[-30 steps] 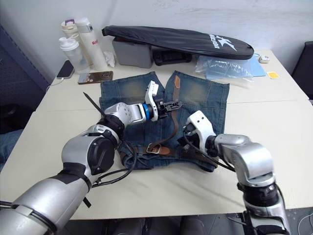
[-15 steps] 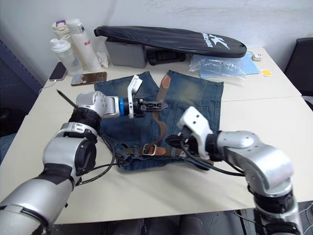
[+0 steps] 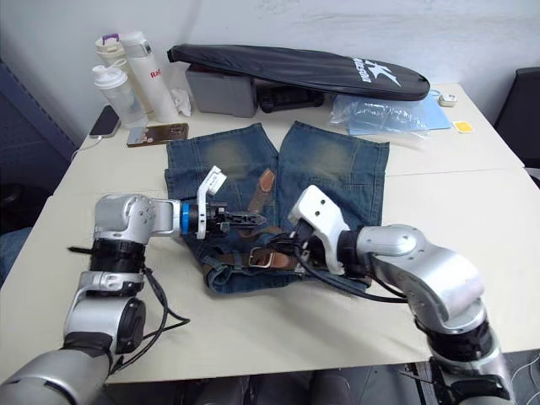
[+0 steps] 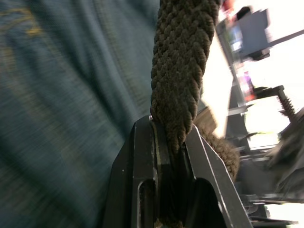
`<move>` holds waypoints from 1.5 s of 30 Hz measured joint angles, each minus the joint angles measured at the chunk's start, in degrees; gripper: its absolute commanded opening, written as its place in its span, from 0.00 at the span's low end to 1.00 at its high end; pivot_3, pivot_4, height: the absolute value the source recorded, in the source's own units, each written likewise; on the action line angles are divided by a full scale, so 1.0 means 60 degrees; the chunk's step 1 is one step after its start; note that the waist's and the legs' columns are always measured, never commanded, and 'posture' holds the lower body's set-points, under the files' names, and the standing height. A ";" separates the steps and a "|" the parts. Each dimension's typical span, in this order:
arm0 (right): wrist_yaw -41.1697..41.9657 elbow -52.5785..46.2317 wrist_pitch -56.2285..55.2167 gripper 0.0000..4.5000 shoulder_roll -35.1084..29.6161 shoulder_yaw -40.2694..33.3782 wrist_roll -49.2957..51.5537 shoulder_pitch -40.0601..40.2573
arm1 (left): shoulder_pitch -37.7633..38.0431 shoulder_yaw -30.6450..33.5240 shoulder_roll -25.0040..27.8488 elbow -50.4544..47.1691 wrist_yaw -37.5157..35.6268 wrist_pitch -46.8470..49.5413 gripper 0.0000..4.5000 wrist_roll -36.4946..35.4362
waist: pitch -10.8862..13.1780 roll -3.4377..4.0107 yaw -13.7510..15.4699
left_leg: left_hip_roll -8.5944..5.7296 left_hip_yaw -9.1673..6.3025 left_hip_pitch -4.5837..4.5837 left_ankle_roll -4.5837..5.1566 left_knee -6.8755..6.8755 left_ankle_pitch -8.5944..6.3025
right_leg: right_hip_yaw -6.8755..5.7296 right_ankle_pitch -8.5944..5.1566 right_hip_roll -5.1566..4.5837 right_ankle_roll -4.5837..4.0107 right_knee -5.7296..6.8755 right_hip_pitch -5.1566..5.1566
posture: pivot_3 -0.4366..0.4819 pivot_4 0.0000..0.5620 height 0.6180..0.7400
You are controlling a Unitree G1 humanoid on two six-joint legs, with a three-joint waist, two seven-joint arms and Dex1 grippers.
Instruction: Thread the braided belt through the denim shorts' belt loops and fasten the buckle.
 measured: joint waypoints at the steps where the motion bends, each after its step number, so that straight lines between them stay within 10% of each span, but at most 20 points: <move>1: 0.0065 -0.0002 0.0004 0.01 -0.0172 -0.0182 0.0096 0.0047 | 0.0082 0.0000 0.0128 -0.0185 0.0046 -0.0046 0.00 -0.0007 | 0.0000 0.0000 0.0011 | 0.0000 0.0000 0.0001 0.0001 0.0000 -0.0001 | -0.0001 0.0000 0.0000 0.0000 -0.0003 0.0004 | 0.48 0.27 1.00; 24: -0.0691 0.0131 -0.2239 0.01 -0.1259 0.1038 -0.1532 -0.0010 | 0.0860 -0.2928 0.2688 -0.0749 -0.1707 -0.9046 0.00 0.2728 | 0.0000 0.0009 0.0196 | 0.0002 0.0037 -0.0010 0.0028 0.0005 -0.0010 | 0.0003 0.0012 0.0006 -0.0021 -0.0088 0.0005 | 0.48 0.27 1.00; 33: -0.0114 0.1271 -0.4833 0.79 -0.1446 0.2769 -0.4041 -0.1153 | 0.0256 -0.3254 0.1985 -0.0494 -0.1822 -0.9574 0.00 0.3178 | -0.0001 0.0010 0.0181 | -0.0003 0.0041 -0.0029 0.0035 0.0023 -0.0007 | -0.0012 0.0013 0.0009 -0.0021 -0.0034 -0.0002 | 0.48 0.27 1.00; 45: 0.0378 0.2543 -0.7184 0.70 -0.1055 0.3807 -0.6628 -0.2138 | -0.0043 -0.3492 0.1691 -0.0489 -0.2020 -0.9584 0.00 0.3475 | -0.0007 0.0021 0.0140 | 0.0003 0.0037 -0.0026 0.0034 0.0036 -0.0007 | -0.0014 0.0013 0.0015 -0.0021 -0.0028 -0.0002 | 0.48 0.27 1.00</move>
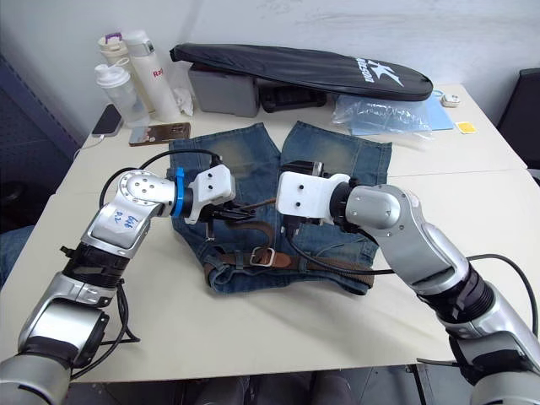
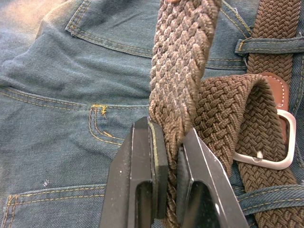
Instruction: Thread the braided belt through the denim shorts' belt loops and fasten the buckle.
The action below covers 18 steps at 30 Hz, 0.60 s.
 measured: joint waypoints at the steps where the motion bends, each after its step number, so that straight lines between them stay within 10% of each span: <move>1: 0.0111 0.0049 -0.0096 0.64 0.0077 0.0001 -0.0062 0.0003 | -0.0033 0.0000 -0.0054 0.0000 0.0001 0.0000 0.00 0.0001 | 0.0000 0.0000 0.0003 | -0.0001 0.0000 0.0000 0.0000 0.0000 0.0000 | 0.0000 0.0000 0.0000 0.0000 0.0000 0.0001 | 0.48 0.27 1.00; 7: 0.0719 0.0142 -0.0345 0.01 0.0267 0.0003 -0.0087 0.0086 | -0.0084 0.0036 -0.0089 0.0101 0.0037 0.0021 0.00 0.0069 | 0.0000 0.0000 0.0021 | -0.0001 0.0000 0.0000 0.0000 0.0007 0.0000 | -0.0001 0.0000 0.0000 0.0000 0.0008 0.0002 | 0.48 0.27 1.00; 10: 0.0841 0.0151 -0.0448 0.00 0.0320 0.0002 -0.0115 0.0157 | -0.0152 0.0044 -0.0097 0.0246 0.0019 0.0109 0.00 0.0061 | 0.0000 0.0000 0.0023 | -0.0003 0.0000 0.0000 0.0000 0.0008 0.0000 | -0.0001 0.0000 -0.0001 0.0000 0.0013 0.0001 | 0.48 0.27 1.00; 18: 0.1018 0.0157 -0.0571 0.00 0.0446 -0.0344 -0.0146 0.0499 | -0.0348 0.0858 -0.0180 0.0349 -0.0075 0.1075 0.79 -0.0688 | 0.0000 0.0000 0.0023 | -0.0002 -0.0001 0.0001 0.0000 0.0013 0.0000 | -0.0004 0.0000 -0.0002 0.0000 0.0019 0.0002 | 0.48 0.27 1.00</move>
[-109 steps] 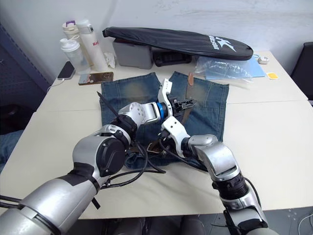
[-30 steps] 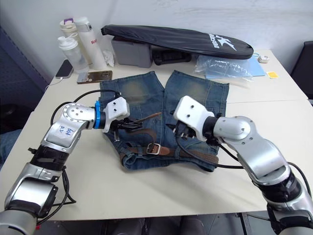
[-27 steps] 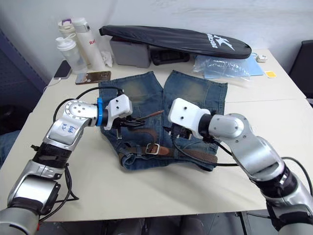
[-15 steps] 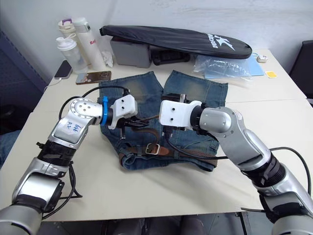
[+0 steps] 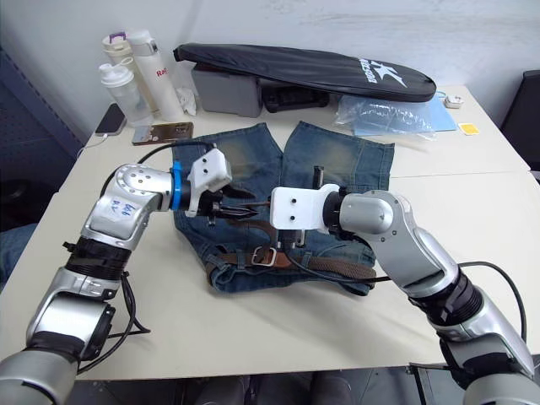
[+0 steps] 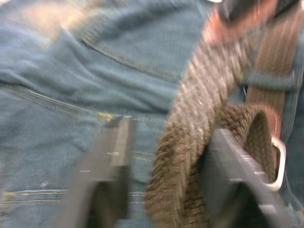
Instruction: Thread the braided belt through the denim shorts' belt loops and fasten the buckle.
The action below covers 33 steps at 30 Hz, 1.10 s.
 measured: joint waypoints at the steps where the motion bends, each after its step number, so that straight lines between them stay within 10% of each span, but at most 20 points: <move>1: 0.0031 0.0001 0.0017 0.00 -0.0001 -0.0149 0.0064 0.0069 | 0.0004 0.0073 0.0099 0.0059 0.0038 -0.0182 0.91 0.0028 | 0.0000 0.0000 0.0001 | 0.0000 0.0000 0.0000 0.0000 0.0000 0.0000 | 0.0000 0.0000 0.0000 0.0000 0.0000 0.0000 | 0.48 0.27 1.00; 24: 0.0339 -0.0002 0.0426 0.00 0.0016 -0.0743 0.0109 0.0115 | -0.0027 0.0121 -0.0094 0.1031 0.0640 -0.0505 0.99 0.0377 | 0.0000 0.0001 0.0011 | -0.0001 0.0003 0.0004 -0.0001 0.0005 0.0001 | -0.0002 0.0000 0.0000 0.0000 0.0010 0.0002 | 0.48 0.27 1.00; 33: 0.0316 -0.0037 0.0749 0.00 0.0047 -0.0812 0.0117 0.0102 | -0.0060 0.0111 -0.0450 0.1169 0.0802 -0.0426 0.31 0.0430 | 0.0000 0.0000 0.0020 | -0.0003 0.0004 0.0004 -0.0002 0.0013 0.0001 | -0.0002 0.0000 -0.0001 0.0000 0.0013 0.0003 | 0.48 0.27 1.00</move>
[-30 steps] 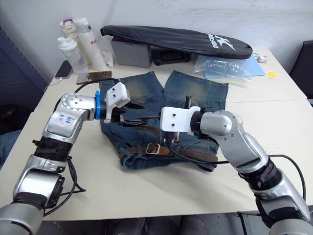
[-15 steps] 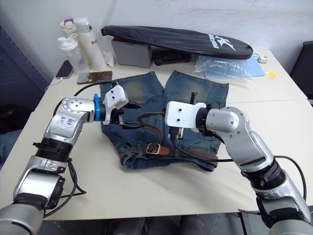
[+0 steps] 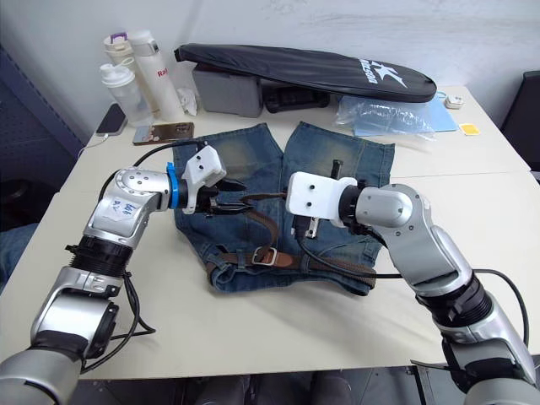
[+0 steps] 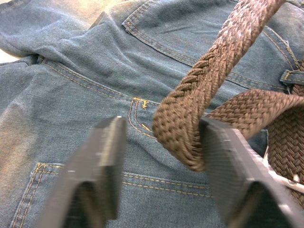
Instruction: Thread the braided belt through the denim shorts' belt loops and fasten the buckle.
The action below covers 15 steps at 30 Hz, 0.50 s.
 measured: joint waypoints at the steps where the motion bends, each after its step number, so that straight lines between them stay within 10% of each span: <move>1: 0.0000 -0.0001 0.0007 0.00 0.0005 -0.0001 0.0001 -0.0003 | -0.0006 0.0000 -0.0018 0.0008 0.0012 0.0000 0.29 0.0002 | 0.0000 0.0000 0.0001 | 0.0000 0.0000 0.0000 0.0000 0.0000 0.0000 | 0.0000 0.0000 0.0000 0.0000 0.0000 0.0000 | 0.48 0.27 1.00; 5: -0.0002 -0.0019 0.0058 0.00 0.0052 -0.0002 0.0015 -0.0011 | -0.0076 -0.0003 -0.0157 0.0096 0.0101 0.0000 0.01 0.0018 | 0.0000 0.0000 -0.0001 | -0.0001 0.0000 0.0000 0.0000 0.0002 0.0000 | 0.0000 0.0000 0.0000 0.0000 0.0001 0.0000 | 0.48 0.27 1.00; 15: -0.0007 -0.0155 0.0401 0.00 0.0099 -0.0012 0.0041 -0.0011 | -0.0196 0.0002 -0.0408 0.0268 0.0374 0.0011 0.01 0.0044 | 0.0000 0.0000 -0.0007 | -0.0001 0.0002 0.0000 -0.0001 0.0001 0.0001 | -0.0002 0.0000 0.0000 0.0000 0.0003 -0.0001 | 0.48 0.27 1.00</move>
